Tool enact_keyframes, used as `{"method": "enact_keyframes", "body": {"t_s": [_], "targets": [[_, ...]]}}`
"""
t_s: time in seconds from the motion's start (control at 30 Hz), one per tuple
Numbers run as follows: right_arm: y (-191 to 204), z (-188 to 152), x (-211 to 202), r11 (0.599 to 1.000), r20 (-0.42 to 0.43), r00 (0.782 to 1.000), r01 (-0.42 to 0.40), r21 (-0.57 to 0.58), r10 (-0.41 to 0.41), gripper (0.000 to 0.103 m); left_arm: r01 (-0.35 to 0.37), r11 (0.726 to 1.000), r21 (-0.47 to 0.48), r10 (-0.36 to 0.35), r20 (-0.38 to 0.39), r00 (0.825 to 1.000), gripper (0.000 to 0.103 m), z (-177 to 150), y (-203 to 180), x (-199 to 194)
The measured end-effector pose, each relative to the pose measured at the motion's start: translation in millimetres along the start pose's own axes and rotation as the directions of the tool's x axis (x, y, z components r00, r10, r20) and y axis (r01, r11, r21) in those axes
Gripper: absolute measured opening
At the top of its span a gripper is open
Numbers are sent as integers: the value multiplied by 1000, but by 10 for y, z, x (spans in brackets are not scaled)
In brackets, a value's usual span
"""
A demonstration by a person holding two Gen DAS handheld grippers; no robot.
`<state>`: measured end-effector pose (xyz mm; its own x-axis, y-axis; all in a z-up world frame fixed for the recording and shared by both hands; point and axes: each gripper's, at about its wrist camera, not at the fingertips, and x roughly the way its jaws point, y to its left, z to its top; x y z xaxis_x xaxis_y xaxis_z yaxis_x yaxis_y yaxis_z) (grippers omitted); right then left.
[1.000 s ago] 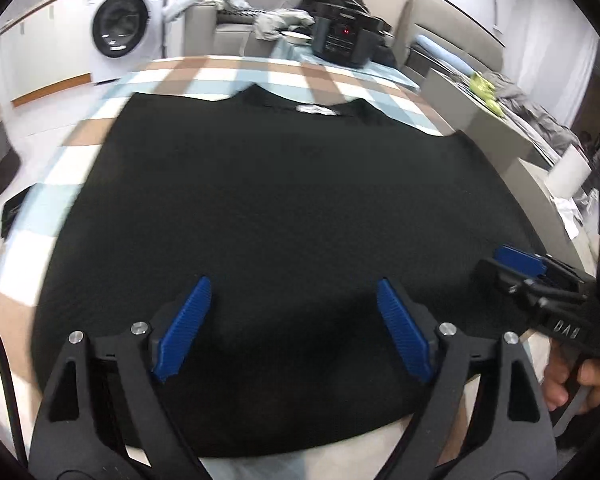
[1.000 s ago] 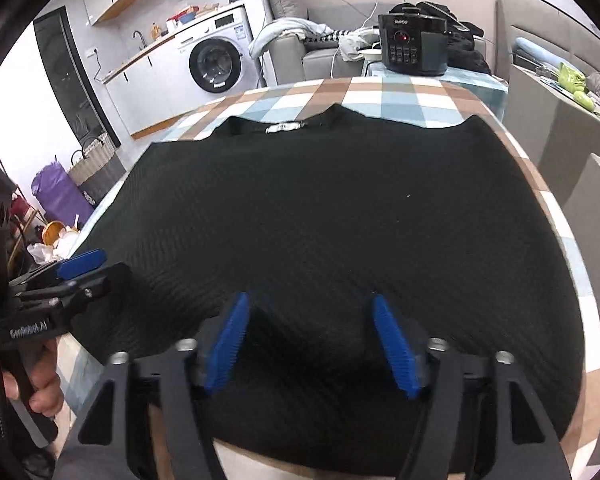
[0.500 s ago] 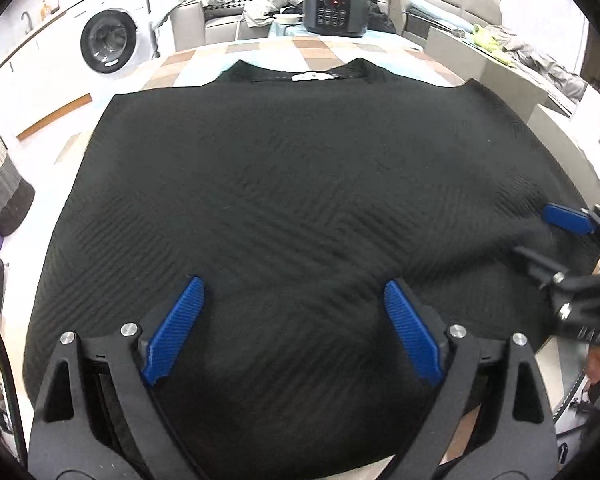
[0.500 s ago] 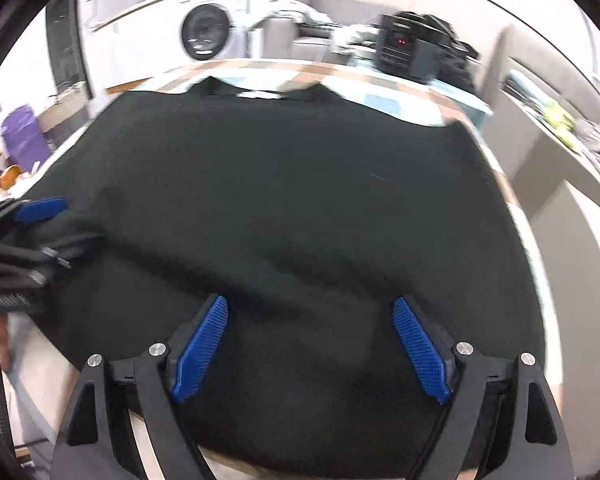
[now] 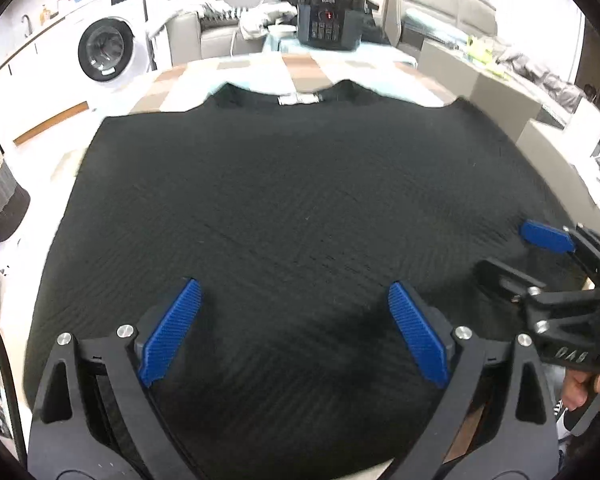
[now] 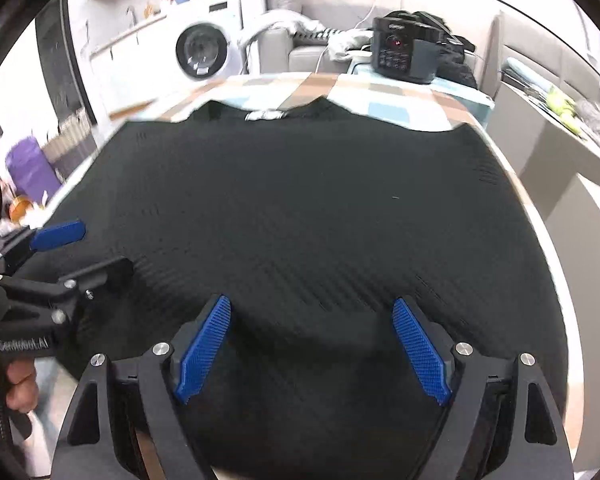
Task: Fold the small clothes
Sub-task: 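Smooth the black sweater flat with both open grippers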
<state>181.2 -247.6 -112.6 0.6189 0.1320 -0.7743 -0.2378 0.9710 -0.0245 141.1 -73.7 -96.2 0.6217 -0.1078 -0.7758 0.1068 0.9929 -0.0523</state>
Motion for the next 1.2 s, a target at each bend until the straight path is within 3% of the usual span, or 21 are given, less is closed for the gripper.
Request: {"method": "enact_keyframes", "body": {"t_s": [0.13, 0.33, 0.5, 0.63, 0.77, 0.87, 0.93, 1.07, 1.2], "targets": [[168, 61, 111, 995, 10, 1000, 30, -94, -29, 86, -1, 1000, 29, 2, -18, 1000, 96, -17, -28, 123], [93, 72, 122, 993, 5, 1000, 31, -112, -30, 86, 10, 999, 33, -9, -17, 1000, 97, -43, 3, 158], [-259, 7, 24, 982, 3, 985, 170, -80, -170, 86, -15, 1000, 12, 16, -31, 999, 100, -87, 197, 101], [-480, -116, -73, 978, -26, 978, 205, -37, -207, 86, -4, 998, -55, 3, -27, 1000, 101, -158, 414, 15], [-439, -173, -232, 986, -15, 986, 165, -3, -165, 86, -23, 996, -89, 22, -20, 1000, 101, -203, 417, -135], [-194, -189, -291, 998, 2, 998, 55, -3, -55, 86, 28, 996, -80, -27, 19, 999, 101, -246, 277, -296], [29, -211, -258, 998, 6, 1000, -1, -70, 2, 86, 60, 998, -37, -59, 26, 998, 101, -286, 144, -325], [271, -301, -156, 984, -30, 999, -22, -176, 17, 86, 44, 998, 51, -43, -13, 999, 101, -421, 20, -271], [3, -380, -206, 991, -42, 999, -16, -133, 11, 86, 29, 999, 18, -29, -24, 999, 101, -565, 234, -316]]}}
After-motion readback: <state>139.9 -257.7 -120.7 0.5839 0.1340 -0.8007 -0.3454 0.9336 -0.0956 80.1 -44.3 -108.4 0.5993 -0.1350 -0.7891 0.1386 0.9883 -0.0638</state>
